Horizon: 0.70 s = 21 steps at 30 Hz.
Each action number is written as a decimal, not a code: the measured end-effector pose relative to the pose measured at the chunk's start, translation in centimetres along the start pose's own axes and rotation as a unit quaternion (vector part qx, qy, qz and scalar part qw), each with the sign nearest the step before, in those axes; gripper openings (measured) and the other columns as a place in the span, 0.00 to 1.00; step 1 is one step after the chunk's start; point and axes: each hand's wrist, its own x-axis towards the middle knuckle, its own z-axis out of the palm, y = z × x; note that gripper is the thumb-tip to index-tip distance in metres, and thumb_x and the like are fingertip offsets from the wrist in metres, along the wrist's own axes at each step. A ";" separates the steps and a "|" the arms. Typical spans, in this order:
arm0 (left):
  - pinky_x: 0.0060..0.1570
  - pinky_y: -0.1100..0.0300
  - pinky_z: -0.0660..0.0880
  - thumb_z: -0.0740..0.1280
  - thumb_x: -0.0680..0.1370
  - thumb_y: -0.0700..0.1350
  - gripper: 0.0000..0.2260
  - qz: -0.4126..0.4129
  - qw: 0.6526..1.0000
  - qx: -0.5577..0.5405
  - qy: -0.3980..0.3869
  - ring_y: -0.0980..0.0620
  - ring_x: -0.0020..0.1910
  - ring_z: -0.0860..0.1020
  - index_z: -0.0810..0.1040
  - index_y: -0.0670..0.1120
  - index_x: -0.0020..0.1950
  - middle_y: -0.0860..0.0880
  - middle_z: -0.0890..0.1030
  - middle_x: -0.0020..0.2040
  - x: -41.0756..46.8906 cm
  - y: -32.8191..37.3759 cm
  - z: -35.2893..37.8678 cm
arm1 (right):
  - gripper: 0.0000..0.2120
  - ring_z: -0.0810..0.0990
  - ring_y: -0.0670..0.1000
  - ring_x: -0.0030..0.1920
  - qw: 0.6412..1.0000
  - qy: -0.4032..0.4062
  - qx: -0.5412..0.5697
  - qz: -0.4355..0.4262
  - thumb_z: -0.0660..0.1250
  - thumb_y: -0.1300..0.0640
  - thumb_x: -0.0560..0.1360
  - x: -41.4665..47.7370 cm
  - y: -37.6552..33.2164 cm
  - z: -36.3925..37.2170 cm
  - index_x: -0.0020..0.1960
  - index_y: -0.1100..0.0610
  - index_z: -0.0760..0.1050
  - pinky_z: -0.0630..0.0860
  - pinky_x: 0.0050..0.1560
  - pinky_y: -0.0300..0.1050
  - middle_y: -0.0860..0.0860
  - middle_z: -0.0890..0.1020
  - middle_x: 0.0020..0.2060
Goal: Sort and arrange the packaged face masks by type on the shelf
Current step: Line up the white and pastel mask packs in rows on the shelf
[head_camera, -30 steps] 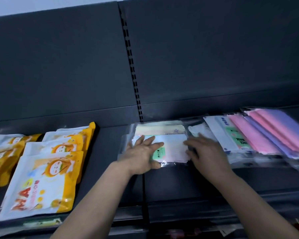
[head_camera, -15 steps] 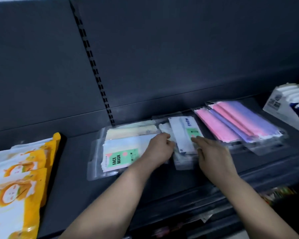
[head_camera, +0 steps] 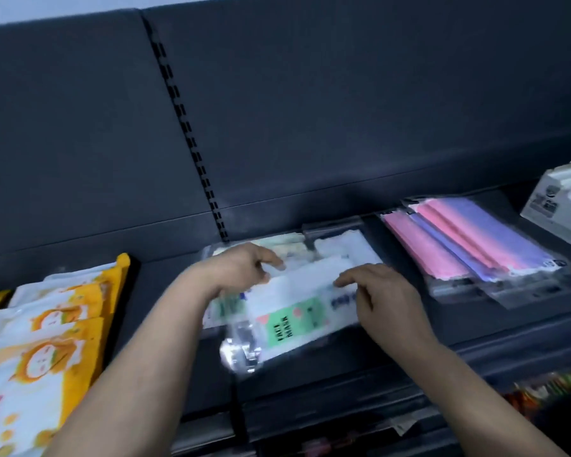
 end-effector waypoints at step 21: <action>0.75 0.38 0.41 0.78 0.65 0.56 0.51 -0.030 0.985 0.148 -0.082 0.44 0.77 0.35 0.46 0.66 0.77 0.54 0.39 0.80 -4.8 -8.0 2.1 | 0.19 0.59 0.60 0.74 0.986 -0.120 -0.111 0.026 0.58 0.49 0.78 0.3 -3.7 7.6 0.66 0.53 0.72 0.61 0.70 0.60 0.56 0.68 0.71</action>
